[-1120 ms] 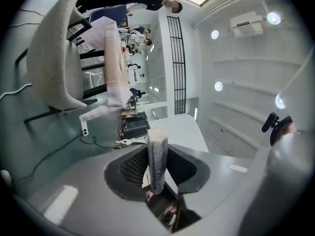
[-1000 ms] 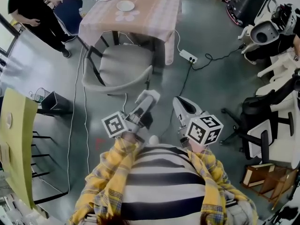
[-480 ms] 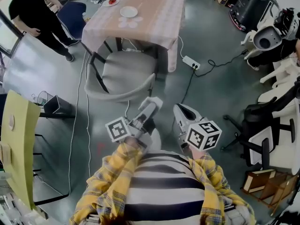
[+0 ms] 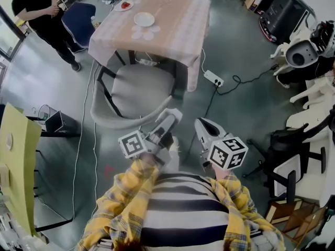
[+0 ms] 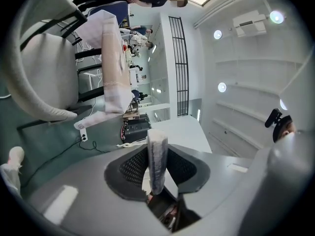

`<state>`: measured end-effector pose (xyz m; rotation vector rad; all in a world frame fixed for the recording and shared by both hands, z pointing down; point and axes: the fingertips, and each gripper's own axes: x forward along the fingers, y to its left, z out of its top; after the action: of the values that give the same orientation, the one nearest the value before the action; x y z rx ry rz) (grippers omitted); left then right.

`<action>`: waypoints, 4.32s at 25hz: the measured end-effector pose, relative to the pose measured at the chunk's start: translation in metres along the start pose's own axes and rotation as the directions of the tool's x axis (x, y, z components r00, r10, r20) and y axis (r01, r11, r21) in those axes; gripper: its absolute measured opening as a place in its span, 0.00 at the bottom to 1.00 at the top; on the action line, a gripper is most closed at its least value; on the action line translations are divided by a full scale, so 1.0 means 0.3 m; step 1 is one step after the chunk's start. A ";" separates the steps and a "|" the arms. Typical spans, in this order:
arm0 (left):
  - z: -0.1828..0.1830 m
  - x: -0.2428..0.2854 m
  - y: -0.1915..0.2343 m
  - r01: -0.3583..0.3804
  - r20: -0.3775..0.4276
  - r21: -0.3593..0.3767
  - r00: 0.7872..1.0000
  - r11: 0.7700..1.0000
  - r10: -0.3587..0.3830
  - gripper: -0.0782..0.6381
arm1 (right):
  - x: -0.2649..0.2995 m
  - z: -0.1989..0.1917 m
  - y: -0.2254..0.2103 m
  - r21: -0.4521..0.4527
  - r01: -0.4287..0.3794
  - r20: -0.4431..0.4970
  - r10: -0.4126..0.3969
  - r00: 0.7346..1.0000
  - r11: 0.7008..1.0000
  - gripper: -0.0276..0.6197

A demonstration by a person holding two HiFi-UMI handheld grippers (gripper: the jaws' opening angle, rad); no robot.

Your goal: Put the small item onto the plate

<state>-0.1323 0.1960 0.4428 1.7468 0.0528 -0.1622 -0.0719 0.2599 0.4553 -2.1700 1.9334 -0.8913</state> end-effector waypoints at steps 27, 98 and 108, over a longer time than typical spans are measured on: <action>0.436 0.367 0.142 -0.024 0.067 0.002 0.997 1.000 0.023 0.25 | 0.515 0.353 -0.229 -0.117 -0.024 -0.099 0.013 0.995 0.993 0.04; 1.615 0.940 0.568 -0.315 0.608 -0.009 0.752 0.949 0.255 0.25 | 1.772 0.888 -0.416 -0.291 -0.529 -0.472 0.361 0.804 0.797 0.04; 1.741 0.964 0.653 -0.412 0.560 0.007 0.756 0.911 0.338 0.25 | 1.948 0.871 -0.396 -0.308 -0.531 -0.513 0.332 0.792 0.790 0.04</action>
<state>0.1371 -0.3684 0.5034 1.7421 -0.7496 -0.3725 0.1707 -0.3427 0.4992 -1.6202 2.9618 -0.9770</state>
